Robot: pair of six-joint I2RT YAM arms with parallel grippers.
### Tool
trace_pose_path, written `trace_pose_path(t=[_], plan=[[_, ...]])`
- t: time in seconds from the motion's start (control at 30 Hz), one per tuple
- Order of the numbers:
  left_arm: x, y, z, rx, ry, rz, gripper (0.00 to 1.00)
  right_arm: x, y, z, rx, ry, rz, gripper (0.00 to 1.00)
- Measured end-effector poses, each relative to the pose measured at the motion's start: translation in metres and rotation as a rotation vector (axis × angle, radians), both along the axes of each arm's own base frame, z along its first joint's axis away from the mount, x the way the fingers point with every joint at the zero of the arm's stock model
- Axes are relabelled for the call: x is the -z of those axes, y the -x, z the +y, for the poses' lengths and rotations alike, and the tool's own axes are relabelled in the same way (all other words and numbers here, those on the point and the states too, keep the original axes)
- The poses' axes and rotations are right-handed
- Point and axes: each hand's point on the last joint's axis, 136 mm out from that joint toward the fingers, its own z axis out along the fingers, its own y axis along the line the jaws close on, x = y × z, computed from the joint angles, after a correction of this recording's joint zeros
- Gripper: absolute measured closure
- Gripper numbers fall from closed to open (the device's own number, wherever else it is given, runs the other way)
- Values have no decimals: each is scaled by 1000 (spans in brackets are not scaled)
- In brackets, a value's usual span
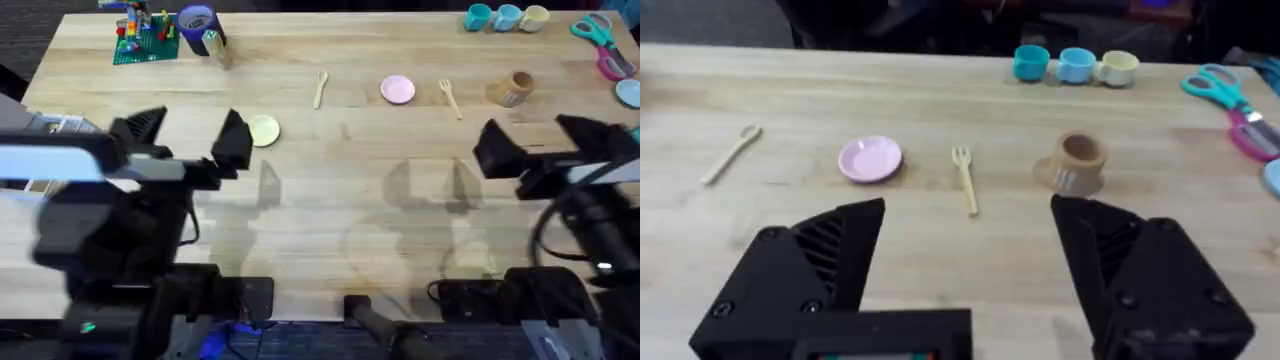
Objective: Pick up a utensil and set it on the pink plate, then put the other utensil in the container.
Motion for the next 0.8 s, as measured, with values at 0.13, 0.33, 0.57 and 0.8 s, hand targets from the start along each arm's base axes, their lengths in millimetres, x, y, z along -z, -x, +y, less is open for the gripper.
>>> trace_pose_path(t=[0.13,0.33,0.57,0.8], plan=[[-27,-2,0,0,5,40,6,-29,2,-3,13,21,51,5],[-35,-17,0,-4,20,253,7,-54,-10,-4,15,28,181,5],[-51,-46,-7,28,41,466,7,-79,-30,-4,24,0,336,5],[-52,-68,-12,53,59,655,8,-72,-38,-3,32,-10,582,5]])
